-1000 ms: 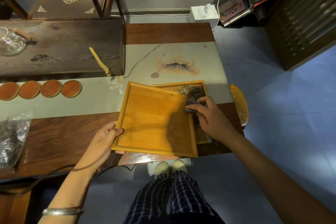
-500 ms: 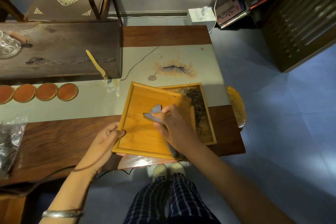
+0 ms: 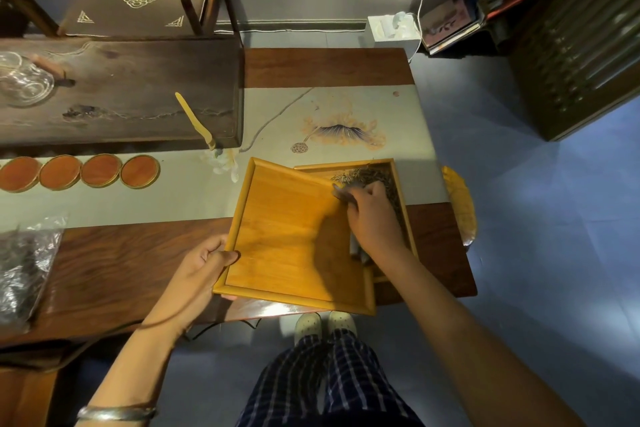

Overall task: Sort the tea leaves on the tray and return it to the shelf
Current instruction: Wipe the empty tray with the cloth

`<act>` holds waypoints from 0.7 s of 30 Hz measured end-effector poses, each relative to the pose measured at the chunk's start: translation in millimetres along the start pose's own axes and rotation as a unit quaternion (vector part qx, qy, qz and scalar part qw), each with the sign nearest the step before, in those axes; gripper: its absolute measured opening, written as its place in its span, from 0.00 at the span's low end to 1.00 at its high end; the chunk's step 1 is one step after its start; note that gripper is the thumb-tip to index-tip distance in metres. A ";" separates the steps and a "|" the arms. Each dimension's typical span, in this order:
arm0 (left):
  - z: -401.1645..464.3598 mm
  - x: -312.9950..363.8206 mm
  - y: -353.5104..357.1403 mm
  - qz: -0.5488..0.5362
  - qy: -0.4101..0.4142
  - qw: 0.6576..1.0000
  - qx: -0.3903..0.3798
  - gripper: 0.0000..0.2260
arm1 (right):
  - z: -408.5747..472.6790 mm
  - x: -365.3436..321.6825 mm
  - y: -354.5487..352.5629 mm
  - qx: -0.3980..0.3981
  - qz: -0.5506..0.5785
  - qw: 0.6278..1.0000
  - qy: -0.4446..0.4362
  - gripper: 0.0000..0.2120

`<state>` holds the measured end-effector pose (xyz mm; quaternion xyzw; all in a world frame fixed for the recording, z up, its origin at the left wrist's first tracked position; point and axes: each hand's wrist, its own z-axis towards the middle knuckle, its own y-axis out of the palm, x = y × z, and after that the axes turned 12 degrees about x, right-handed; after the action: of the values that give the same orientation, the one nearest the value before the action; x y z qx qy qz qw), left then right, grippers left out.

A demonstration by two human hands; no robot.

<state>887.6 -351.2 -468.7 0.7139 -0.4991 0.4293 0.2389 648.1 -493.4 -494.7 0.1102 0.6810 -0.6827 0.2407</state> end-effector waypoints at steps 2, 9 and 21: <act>-1.4 3.4 -2.3 0.009 0.000 1.000 0.001 0.11 | -0.4 2.2 -5.0 0.006 0.008 1.000 0.010 0.13; -3.5 10.8 -8.9 0.018 0.005 1.000 0.017 0.11 | -17.8 -48.9 -6.8 -0.002 0.092 0.989 -0.112 0.13; -4.9 1.9 -16.7 0.034 0.030 0.999 0.019 0.12 | -10.1 -24.6 5.4 0.002 0.049 0.998 -0.034 0.14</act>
<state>901.4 -341.9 -463.0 0.6877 -0.5077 0.4677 0.2249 670.0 -478.9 -488.2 0.1210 0.6648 -0.6749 0.2966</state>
